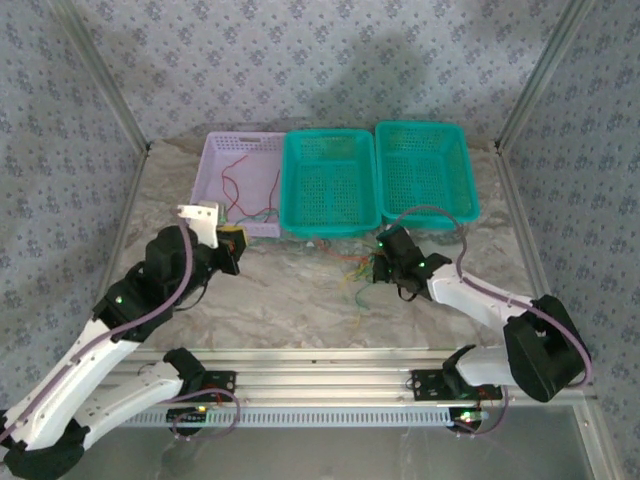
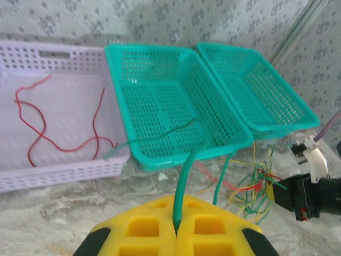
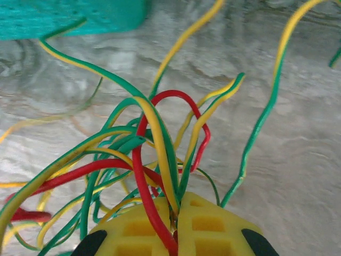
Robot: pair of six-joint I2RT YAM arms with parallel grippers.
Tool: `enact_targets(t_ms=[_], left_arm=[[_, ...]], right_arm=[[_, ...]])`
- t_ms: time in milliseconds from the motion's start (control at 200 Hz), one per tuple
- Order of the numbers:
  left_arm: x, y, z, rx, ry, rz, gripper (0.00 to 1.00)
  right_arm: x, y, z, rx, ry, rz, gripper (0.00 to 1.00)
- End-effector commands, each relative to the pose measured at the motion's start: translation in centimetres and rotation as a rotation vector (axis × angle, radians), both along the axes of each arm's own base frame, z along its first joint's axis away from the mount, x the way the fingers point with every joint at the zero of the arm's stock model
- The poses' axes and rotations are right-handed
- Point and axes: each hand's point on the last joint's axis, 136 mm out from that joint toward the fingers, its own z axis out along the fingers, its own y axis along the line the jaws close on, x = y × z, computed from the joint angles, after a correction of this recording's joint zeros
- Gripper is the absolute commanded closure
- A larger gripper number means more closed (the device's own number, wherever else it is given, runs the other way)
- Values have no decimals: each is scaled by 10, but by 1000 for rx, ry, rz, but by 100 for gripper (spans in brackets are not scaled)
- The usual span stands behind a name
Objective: Untangle the cables
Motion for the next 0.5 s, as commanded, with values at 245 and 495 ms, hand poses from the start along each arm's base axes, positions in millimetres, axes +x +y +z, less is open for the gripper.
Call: enact_targets(t_ms=[245, 495], left_arm=[[2, 1, 19, 2, -45, -2, 100], [10, -9, 22, 3, -45, -15, 100]], right_arm=[[-4, -3, 13, 20, -33, 22, 100], [-6, -1, 22, 31, -53, 34, 100]])
